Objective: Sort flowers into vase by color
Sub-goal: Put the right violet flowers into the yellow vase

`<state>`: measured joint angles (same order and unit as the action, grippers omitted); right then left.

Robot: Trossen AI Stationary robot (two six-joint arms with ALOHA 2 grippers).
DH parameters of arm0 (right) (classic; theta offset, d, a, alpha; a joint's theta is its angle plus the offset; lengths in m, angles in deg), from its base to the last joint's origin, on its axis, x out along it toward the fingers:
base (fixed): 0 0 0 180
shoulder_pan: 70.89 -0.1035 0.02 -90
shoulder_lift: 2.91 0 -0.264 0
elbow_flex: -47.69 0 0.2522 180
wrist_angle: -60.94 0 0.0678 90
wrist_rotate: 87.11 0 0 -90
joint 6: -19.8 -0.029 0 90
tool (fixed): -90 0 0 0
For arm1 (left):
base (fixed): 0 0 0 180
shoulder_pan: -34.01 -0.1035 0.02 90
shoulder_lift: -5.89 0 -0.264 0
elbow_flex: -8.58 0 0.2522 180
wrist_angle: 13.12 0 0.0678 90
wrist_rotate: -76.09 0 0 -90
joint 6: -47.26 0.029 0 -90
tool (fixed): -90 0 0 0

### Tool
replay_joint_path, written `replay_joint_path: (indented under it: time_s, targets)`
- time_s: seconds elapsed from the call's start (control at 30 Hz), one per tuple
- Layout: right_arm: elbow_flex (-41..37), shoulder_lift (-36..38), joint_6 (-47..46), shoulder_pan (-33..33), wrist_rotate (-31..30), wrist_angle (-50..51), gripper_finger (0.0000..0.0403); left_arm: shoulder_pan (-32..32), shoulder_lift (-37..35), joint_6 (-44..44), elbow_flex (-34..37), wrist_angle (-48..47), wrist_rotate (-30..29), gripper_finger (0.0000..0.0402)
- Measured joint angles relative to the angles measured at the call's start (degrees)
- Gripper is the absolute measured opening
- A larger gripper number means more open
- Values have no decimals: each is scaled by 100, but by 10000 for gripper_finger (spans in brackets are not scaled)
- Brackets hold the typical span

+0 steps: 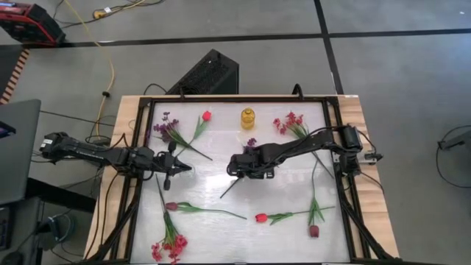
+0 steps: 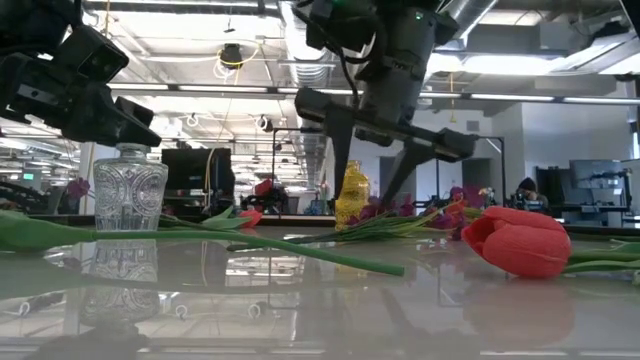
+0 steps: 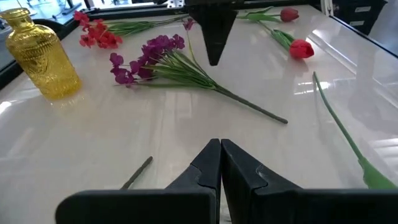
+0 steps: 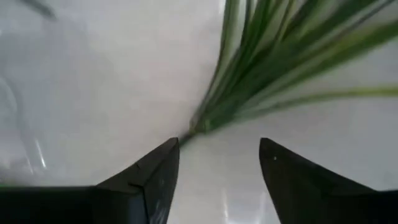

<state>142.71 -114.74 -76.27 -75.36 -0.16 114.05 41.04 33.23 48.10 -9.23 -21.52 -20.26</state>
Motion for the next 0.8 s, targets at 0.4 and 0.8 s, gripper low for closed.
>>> replay_joint_path:
  time_s: [0.4,0.8]
  targets:
    - [0,0,-348,12,-545,230,235,0,-2,0,-2,-76,-2,0]
    - [44,-744,-102,78,-304,-409,217,0,-4,2,-7,-132,-11,0]
